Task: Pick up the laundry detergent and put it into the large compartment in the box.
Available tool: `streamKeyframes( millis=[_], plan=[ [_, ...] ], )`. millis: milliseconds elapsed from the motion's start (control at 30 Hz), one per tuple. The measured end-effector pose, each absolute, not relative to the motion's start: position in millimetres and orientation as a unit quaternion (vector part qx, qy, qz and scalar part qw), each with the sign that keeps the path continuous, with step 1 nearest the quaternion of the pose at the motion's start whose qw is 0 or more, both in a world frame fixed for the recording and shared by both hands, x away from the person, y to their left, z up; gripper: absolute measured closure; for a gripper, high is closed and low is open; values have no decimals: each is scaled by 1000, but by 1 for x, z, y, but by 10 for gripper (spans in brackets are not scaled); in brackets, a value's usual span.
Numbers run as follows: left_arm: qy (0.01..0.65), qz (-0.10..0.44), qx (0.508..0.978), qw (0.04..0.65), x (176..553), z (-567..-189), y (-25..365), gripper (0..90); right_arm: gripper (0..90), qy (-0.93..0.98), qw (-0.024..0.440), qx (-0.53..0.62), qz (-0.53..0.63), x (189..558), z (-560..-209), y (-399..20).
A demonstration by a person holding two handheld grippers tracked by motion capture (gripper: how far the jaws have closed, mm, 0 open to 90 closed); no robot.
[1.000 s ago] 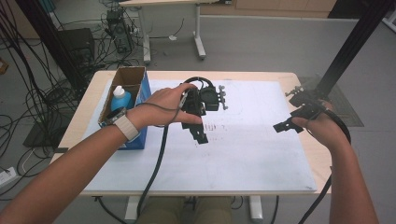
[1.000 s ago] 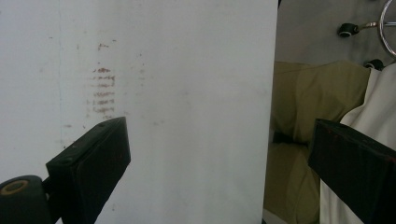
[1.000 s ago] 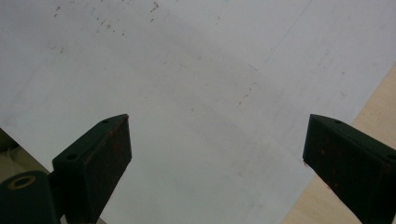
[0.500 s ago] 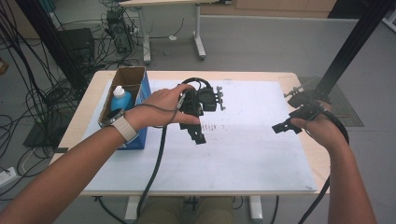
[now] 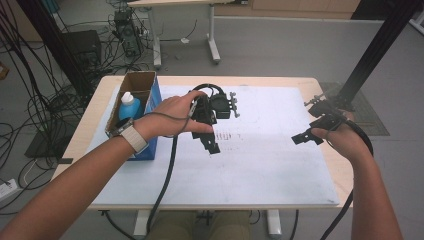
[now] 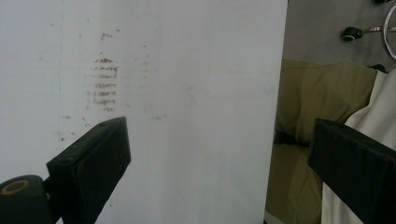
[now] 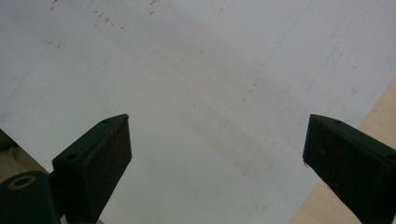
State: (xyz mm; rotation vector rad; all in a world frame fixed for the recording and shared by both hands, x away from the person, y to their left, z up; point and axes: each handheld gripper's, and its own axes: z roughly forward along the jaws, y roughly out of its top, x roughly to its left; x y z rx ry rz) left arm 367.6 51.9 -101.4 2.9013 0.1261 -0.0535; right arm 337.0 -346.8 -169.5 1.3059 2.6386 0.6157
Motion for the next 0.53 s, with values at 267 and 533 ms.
streamKeyframes(
  millis=[267, 533],
  plan=[
    [44, -20, 992, 118, 369, -103, 53, 65, 78, 876, 66, 432, 205, 339, -171, -347],
    [44, -20, 992, 119, 369, -103, 52, 65, 78, 874, 67, 435, 205, 337, -171, -349]
  ],
)
